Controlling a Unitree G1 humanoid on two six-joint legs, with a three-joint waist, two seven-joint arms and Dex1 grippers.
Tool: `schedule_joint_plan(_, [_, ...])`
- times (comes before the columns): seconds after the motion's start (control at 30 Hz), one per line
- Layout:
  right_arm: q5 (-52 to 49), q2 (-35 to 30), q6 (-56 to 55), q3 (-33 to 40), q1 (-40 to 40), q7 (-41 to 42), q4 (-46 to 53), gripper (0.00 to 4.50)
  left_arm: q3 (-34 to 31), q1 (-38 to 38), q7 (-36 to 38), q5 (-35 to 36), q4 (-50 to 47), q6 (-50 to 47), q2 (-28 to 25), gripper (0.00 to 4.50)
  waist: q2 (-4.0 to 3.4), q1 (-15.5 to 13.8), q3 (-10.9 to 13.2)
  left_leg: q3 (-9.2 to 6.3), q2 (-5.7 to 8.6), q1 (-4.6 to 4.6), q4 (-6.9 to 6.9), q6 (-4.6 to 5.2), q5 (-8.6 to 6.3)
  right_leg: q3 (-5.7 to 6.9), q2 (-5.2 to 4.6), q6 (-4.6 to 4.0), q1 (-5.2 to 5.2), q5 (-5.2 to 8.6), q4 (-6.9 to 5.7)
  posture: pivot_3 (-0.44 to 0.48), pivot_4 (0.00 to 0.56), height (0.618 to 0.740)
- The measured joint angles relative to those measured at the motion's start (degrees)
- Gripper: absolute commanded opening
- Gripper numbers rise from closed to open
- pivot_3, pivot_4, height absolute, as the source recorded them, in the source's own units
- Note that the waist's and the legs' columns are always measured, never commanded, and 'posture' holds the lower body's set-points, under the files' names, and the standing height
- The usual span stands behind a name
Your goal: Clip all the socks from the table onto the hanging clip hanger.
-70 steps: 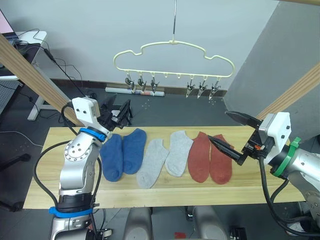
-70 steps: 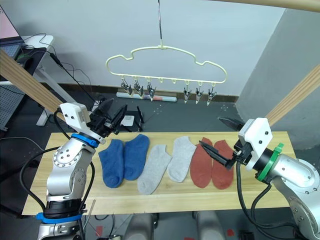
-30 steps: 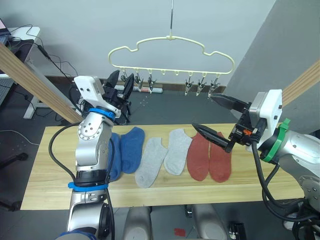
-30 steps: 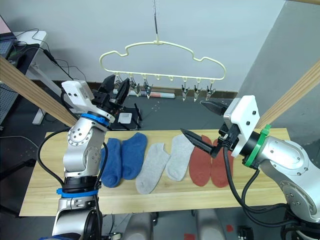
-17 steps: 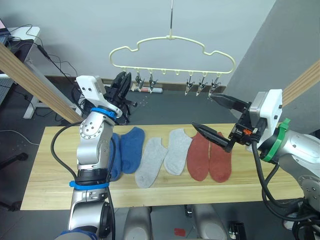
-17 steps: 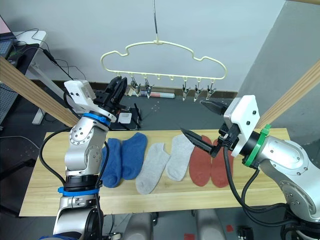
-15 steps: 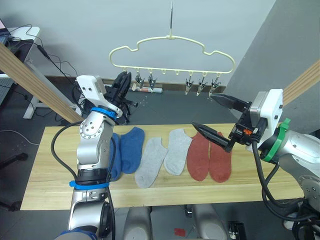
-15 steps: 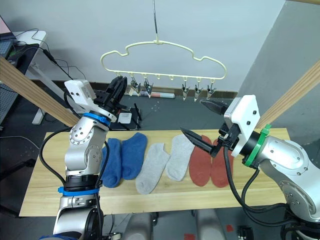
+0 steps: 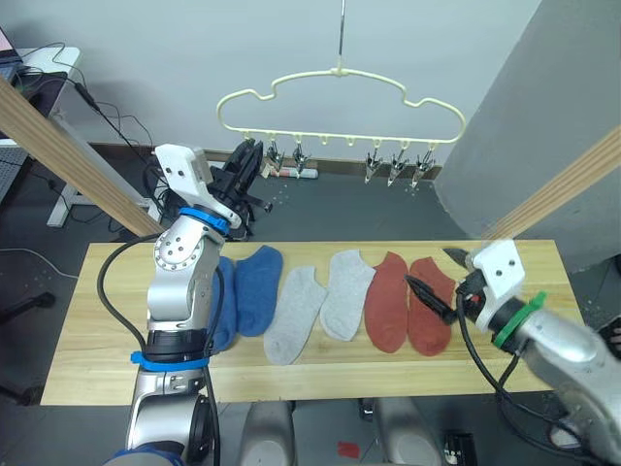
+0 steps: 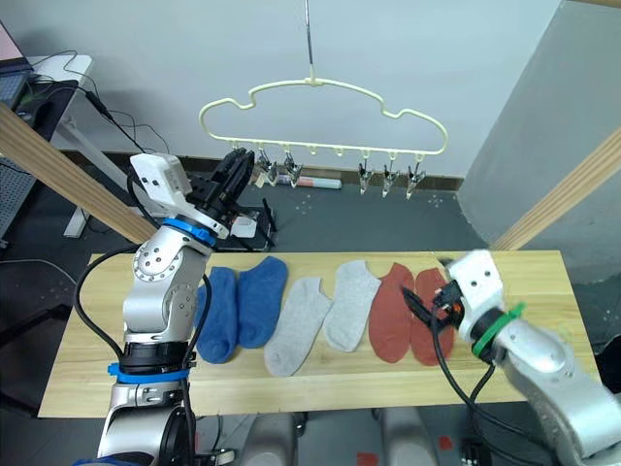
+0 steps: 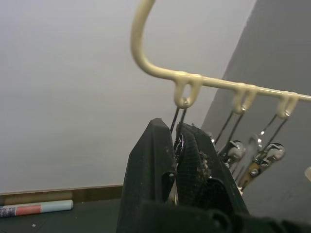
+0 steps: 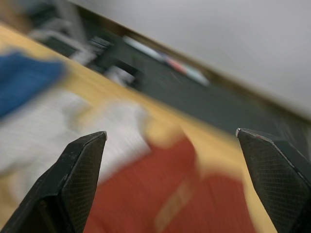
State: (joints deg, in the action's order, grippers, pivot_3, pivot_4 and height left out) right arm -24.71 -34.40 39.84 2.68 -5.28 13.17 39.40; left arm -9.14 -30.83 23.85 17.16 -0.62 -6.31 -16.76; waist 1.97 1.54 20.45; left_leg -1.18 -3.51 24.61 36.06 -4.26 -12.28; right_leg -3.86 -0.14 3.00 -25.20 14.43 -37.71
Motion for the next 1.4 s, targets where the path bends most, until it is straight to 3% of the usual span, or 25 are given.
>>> schedule_joint_plan(0.3, [11.04,5.50,-9.38,-4.64,-2.36,-0.69,-13.22,4.50,0.93,0.15,0.94,1.06,-2.42,-4.41,-1.09,0.11,-0.09,0.30,1.03,-0.09,-0.09,0.03,-0.01,-0.02,0.03,0.02,0.15,0.02,-0.15,-0.02,-0.21,-0.039,0.426,0.740])
schedule_joint_plan(0.63, [16.95,13.85,-16.31,-5.21,7.02,-1.65,-31.33,4.50,1.02,0.10,2.01,2.14,-3.91,-7.08,-1.67,0.11,-0.14,0.24,1.33,-0.06,-0.06,0.08,-0.03,-0.02,0.02,-0.01,0.13,0.02,-0.18,-0.02,-0.15,-0.028,0.426,0.740])
schedule_joint_plan(0.87, [16.72,17.53,-16.89,-3.24,9.27,-2.04,-35.76,4.50,1.05,0.10,2.08,2.14,-4.11,-7.27,-1.93,0.11,-0.17,0.25,1.35,-0.07,-0.06,0.08,0.01,-0.02,0.03,-0.01,0.12,0.02,-0.16,-0.03,-0.21,-0.016,0.424,0.740])
schedule_joint_plan(1.0, [16.08,19.38,-15.43,-1.01,9.23,-2.44,-35.94,3.64,1.06,0.18,2.25,2.64,-4.72,-8.32,-2.02,0.11,-0.17,0.21,1.35,-0.10,-0.06,0.07,0.01,-0.02,0.03,0.02,0.12,0.02,-0.15,-0.03,-0.24,-0.015,0.422,0.740])
schedule_joint_plan(1.33, [16.62,18.47,-14.21,-0.20,8.75,-0.94,-34.54,0.11,0.39,0.26,6.03,9.99,-8.23,-17.15,-5.61,0.11,-0.17,0.17,1.35,-0.11,-0.06,0.07,0.00,-0.02,0.03,0.03,0.12,0.02,-0.16,-0.02,-0.23,-0.006,0.421,0.740])
schedule_joint_plan(1.4, [17.46,15.62,-14.39,-3.34,8.60,2.42,-32.63,0.00,-0.48,0.21,6.36,11.95,-8.93,-19.53,-6.42,0.11,-0.20,0.22,1.41,-0.10,-0.07,0.08,-0.01,-0.02,0.03,0.03,0.14,0.02,-0.18,-0.02,-0.23,-0.016,0.421,0.740])
